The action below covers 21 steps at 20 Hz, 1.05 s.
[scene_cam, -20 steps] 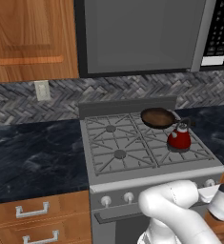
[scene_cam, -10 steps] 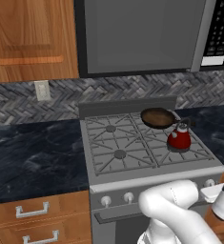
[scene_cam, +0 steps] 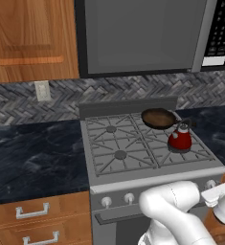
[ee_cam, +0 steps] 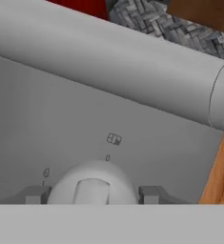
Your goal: Pick the kettle from the counter and place it on a stove burner. Then turn the burner on.
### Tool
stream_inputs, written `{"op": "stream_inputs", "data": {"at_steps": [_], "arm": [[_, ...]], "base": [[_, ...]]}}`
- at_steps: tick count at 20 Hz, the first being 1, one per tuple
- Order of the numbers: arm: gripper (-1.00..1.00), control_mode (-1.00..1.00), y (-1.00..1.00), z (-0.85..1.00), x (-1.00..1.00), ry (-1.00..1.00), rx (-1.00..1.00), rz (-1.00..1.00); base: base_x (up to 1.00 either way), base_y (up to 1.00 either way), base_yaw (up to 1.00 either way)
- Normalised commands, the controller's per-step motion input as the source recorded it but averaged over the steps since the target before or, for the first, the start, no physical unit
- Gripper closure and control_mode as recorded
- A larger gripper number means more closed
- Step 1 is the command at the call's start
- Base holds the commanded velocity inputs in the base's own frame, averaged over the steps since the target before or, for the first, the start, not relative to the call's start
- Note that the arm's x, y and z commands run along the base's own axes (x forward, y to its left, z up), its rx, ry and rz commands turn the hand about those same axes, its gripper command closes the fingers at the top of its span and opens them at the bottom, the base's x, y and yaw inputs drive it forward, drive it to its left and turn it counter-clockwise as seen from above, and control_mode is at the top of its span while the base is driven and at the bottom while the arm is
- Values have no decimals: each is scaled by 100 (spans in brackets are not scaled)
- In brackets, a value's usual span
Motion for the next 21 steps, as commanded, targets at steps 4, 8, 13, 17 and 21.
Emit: {"op": "stream_inputs", "data": {"at_steps": [4,8,13,17,21], "arm": [[100,-100,-2,0,0,-7,-26,27],[100,-100,0,0,0,0,-30,31],[100,-100,0,0,0,0,-29,34],[100,-100,-1,0,0,0,-27,35],[100,-100,-10,0,0,-3,-22,37]], "base": [[0,0,0],[0,0,0],[0,0,0],[0,0,0],[0,0,0]]}}
